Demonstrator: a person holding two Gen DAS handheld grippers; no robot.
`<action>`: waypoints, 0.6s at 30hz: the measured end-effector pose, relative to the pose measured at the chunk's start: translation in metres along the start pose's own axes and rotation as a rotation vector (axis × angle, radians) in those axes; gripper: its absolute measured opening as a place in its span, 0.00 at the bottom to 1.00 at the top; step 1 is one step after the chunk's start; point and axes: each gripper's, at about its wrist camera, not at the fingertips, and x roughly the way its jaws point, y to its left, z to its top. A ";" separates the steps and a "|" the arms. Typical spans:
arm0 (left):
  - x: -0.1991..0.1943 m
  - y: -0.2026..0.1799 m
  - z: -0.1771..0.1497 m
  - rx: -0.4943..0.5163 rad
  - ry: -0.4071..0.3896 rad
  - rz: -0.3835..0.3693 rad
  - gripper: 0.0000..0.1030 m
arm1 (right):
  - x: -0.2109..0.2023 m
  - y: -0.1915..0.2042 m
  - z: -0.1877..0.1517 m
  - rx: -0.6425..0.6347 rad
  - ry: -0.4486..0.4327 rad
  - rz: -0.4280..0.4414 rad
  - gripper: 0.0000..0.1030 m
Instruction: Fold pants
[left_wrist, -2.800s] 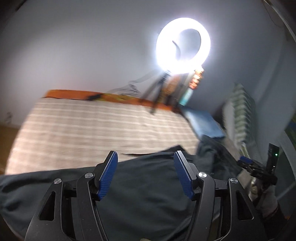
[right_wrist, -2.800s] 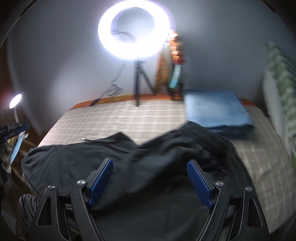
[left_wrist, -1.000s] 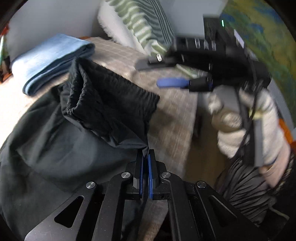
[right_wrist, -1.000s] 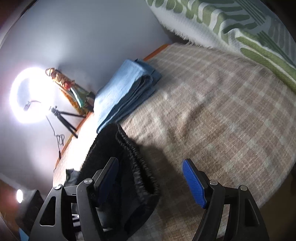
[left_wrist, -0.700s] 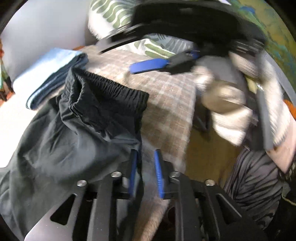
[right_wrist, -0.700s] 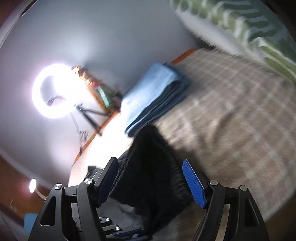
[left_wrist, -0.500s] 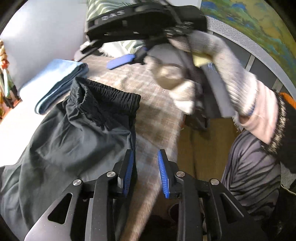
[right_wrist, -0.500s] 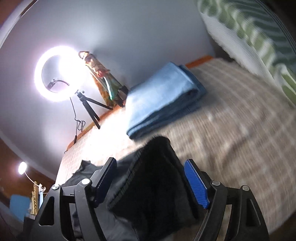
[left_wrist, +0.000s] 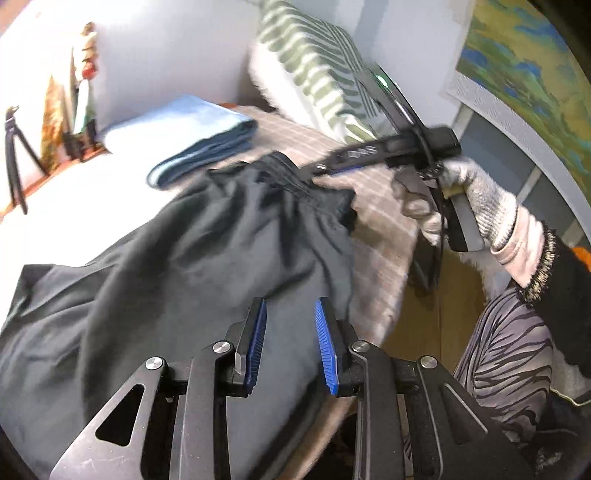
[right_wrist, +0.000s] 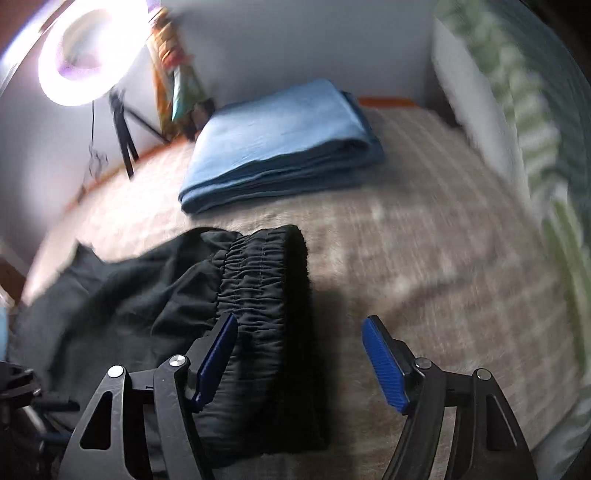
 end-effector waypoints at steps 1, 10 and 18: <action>-0.005 0.004 -0.001 -0.011 -0.010 0.007 0.25 | 0.003 -0.009 0.000 0.018 -0.001 0.033 0.77; -0.078 0.056 -0.038 -0.132 -0.051 0.202 0.25 | 0.040 -0.044 0.010 0.113 -0.032 0.399 1.00; -0.129 0.138 -0.101 -0.419 -0.052 0.393 0.25 | 0.046 -0.019 -0.004 0.023 0.006 0.524 0.70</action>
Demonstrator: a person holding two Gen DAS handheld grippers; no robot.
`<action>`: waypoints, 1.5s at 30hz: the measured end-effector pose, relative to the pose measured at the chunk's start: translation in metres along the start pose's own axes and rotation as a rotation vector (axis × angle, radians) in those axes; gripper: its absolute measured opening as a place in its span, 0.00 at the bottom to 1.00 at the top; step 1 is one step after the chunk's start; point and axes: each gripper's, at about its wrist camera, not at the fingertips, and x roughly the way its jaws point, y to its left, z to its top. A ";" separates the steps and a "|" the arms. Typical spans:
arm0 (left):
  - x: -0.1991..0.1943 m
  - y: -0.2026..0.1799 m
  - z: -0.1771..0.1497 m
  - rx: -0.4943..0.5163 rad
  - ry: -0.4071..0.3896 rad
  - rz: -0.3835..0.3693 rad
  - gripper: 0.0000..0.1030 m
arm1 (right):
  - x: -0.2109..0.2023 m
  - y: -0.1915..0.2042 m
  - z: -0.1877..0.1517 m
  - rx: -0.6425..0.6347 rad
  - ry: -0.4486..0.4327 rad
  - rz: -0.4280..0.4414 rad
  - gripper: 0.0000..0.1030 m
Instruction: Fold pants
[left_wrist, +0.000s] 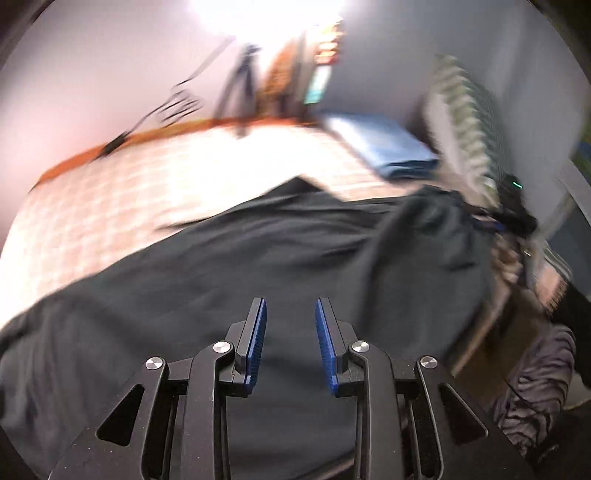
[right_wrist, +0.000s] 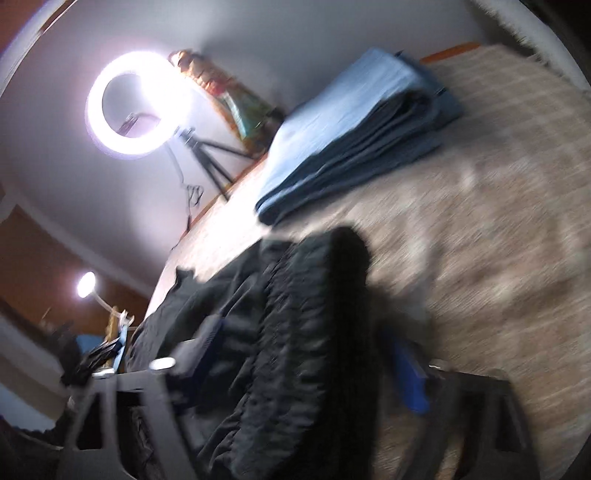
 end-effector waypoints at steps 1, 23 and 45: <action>0.001 0.008 0.000 -0.023 0.004 0.015 0.25 | 0.001 0.004 -0.002 -0.013 0.009 -0.009 0.59; 0.017 0.017 -0.029 -0.030 0.026 -0.038 0.25 | -0.040 0.038 -0.019 0.015 0.045 -0.524 0.45; 0.005 0.006 -0.083 0.005 0.068 -0.039 0.25 | 0.188 0.183 0.062 -0.237 0.285 -0.139 0.65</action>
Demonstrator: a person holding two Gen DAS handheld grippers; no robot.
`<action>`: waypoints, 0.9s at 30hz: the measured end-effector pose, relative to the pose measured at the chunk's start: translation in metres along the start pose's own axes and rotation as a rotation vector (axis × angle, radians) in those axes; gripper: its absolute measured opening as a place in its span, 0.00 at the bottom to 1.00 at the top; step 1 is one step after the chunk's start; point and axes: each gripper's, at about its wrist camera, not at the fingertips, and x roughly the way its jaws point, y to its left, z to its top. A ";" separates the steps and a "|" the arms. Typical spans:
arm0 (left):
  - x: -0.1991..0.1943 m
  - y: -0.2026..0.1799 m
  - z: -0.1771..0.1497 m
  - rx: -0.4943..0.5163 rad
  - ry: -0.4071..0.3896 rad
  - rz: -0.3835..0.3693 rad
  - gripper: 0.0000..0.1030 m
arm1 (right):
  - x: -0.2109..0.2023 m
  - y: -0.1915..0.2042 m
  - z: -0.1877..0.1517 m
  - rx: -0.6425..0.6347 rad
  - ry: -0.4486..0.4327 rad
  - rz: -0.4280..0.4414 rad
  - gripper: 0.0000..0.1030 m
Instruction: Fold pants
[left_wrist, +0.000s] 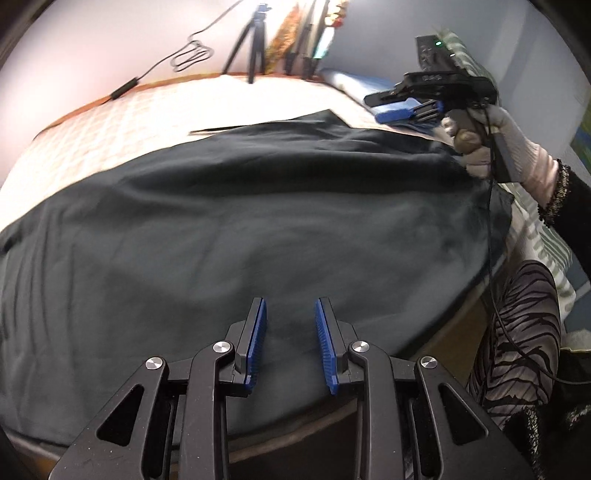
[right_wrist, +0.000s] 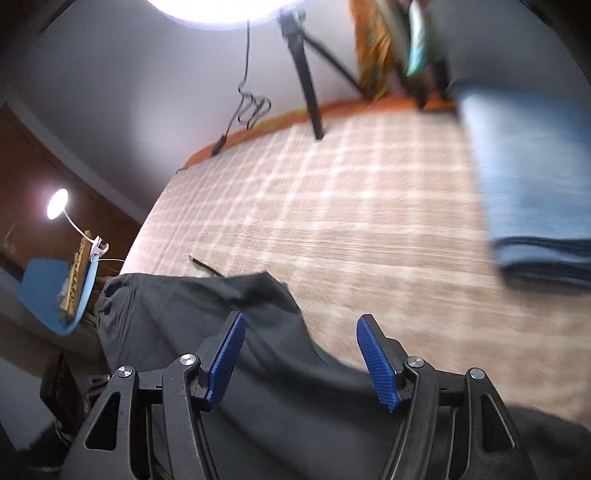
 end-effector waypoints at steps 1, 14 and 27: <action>-0.002 0.005 -0.002 -0.013 -0.003 0.003 0.25 | 0.012 0.002 0.005 -0.004 0.023 0.003 0.65; -0.009 0.027 -0.009 -0.058 -0.032 -0.032 0.25 | 0.045 0.046 0.014 -0.148 0.075 0.005 0.04; -0.039 0.058 -0.021 -0.192 -0.092 0.025 0.25 | 0.049 0.066 0.027 -0.288 0.035 -0.226 0.39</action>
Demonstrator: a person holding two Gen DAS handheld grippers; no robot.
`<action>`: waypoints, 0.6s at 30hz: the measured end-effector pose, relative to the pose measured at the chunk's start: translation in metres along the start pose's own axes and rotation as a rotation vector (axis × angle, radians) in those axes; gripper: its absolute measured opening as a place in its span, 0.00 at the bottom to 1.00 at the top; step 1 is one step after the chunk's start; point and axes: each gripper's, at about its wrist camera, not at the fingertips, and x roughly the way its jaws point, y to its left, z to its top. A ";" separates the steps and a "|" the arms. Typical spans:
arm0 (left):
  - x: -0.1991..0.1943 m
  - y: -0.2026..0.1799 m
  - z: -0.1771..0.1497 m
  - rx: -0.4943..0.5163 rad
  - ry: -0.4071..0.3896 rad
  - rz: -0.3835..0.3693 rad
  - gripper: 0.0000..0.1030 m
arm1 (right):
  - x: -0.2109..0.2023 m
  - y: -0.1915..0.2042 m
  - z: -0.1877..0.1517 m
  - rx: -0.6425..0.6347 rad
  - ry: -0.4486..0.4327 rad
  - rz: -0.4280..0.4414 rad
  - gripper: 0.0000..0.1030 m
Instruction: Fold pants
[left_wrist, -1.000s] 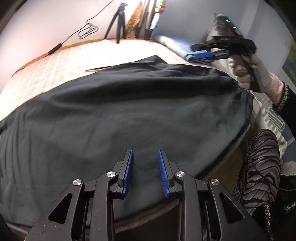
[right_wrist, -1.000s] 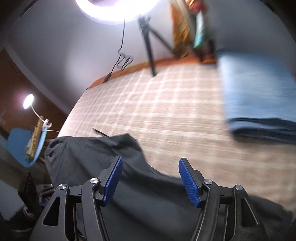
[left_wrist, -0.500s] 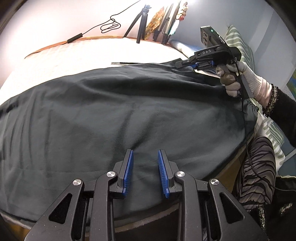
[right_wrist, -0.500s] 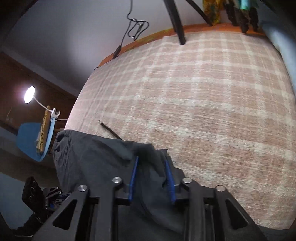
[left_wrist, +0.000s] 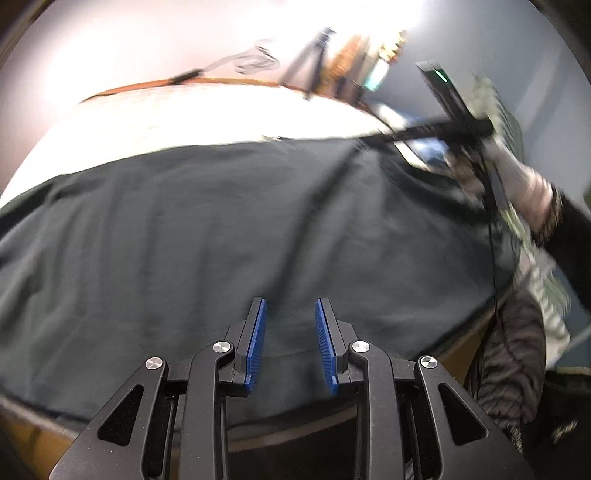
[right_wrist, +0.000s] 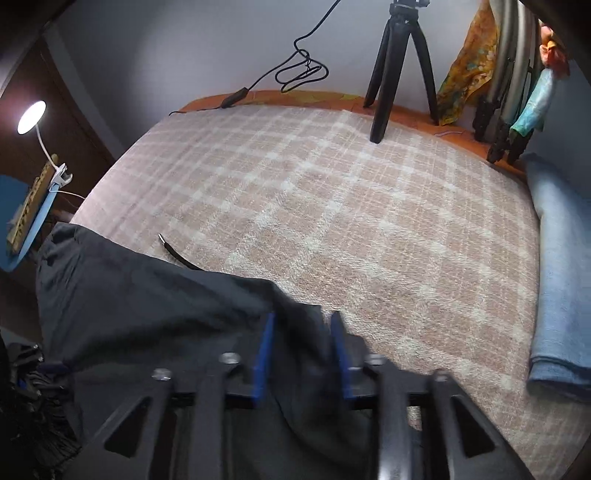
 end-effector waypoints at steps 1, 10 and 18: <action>-0.007 0.006 0.000 -0.031 -0.017 0.005 0.25 | -0.006 0.000 -0.001 0.006 -0.013 -0.004 0.40; -0.102 0.125 -0.018 -0.410 -0.198 0.117 0.49 | -0.078 0.023 -0.020 0.032 -0.168 0.009 0.62; -0.148 0.239 -0.053 -0.771 -0.305 0.162 0.56 | -0.105 0.070 -0.046 0.044 -0.219 0.099 0.65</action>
